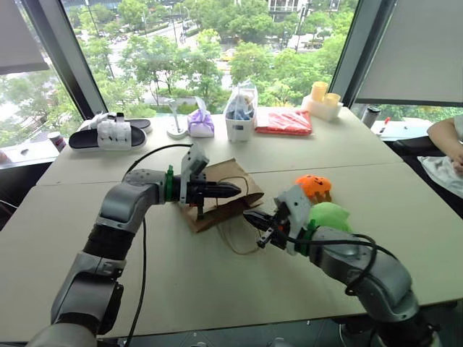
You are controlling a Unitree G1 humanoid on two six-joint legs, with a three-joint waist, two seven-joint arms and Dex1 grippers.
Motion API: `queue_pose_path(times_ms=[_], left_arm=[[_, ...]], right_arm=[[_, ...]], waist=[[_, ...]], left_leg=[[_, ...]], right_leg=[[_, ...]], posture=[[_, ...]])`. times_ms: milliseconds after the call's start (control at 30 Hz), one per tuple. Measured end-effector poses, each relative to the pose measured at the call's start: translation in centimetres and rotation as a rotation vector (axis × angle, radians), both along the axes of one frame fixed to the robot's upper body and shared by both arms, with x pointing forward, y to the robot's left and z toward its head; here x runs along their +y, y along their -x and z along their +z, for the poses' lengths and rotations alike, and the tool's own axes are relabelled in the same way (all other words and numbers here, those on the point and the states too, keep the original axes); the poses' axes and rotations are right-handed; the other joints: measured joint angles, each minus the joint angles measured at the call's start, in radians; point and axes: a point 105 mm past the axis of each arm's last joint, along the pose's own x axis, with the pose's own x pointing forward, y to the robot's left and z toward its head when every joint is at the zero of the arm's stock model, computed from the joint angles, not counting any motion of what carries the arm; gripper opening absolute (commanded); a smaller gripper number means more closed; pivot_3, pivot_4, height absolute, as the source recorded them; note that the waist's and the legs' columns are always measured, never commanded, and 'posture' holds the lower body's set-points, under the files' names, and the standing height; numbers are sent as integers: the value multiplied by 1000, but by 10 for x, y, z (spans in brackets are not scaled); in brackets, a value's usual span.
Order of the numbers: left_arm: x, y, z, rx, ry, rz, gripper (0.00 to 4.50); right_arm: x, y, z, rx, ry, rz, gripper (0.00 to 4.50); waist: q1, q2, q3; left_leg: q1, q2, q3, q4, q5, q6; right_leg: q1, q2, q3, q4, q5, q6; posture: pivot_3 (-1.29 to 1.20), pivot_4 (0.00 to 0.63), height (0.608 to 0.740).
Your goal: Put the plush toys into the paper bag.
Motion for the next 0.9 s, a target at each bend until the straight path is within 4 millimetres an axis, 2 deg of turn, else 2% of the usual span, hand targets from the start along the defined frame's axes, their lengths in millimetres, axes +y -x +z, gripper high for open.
queue_pose_path(times_ms=[100, 200, 267, 300, 433, 567, 700, 900], left_arm=[[-13, 3, 14, 79, 95, 1, 63], [-19, 7, 46, 98, 193, 7, 63], [-17, 9, 64, 95, 241, 28, 63], [-15, 10, 68, 103, 257, 38, 63], [-9, 9, 75, 146, 303, 84, 63], [3, 3, 91, 142, 365, 157, 63], [12, 3, 113, 96, 414, 193, 63], [30, -7, 124, 82, 431, 249, 63]], right_arm=[[15, -18, -15, 19, -18, -22, 0], [27, -35, -29, 37, -35, -40, 0], [30, -44, -35, 40, -44, -60, 0], [31, -48, -39, 41, -44, -70, 0], [30, -60, -51, 38, -15, -96, 0], [33, -58, -69, 72, 39, -59, 0], [36, -52, -71, 68, 67, -4, 0], [33, -45, -74, 68, 117, 39, 0]], waist=[[-2, -1, 0], [-2, 0, 0], [-5, 0, 0], [-5, 0, 0], [-6, 0, 0], [-6, 0, 0], [-6, 0, 0], [-6, 0, 0]], left_leg=[[0, 0, 0, 0, 1, -1], [0, 0, -3, 0, 1, -1], [0, 0, -3, 0, 2, -3], [1, 0, -3, 0, 4, -8], [1, 0, -4, -1, 5, -9], [0, 0, -4, -1, 5, -10], [1, 0, -4, -1, 5, -10], [1, -1, -4, -1, 5, -10]], right_leg=[[-1, 0, 0, 1, 0, 0], [-1, 0, 0, 2, 0, 0], [-1, 0, 0, 2, 0, 0], [-1, 0, 0, 2, 0, 0], [-2, 0, 0, 2, 0, 0], [-2, 0, 0, 2, 0, 0], [-1, 0, 0, 2, 0, 0], [-1, 0, 0, 2, 0, 0]], posture=[[0, 150, 740], [0, 150, 740], [0, 150, 740], [0, 150, 740], [0, 150, 740], [0, 150, 740], [0, 150, 740], [0, 150, 740]])
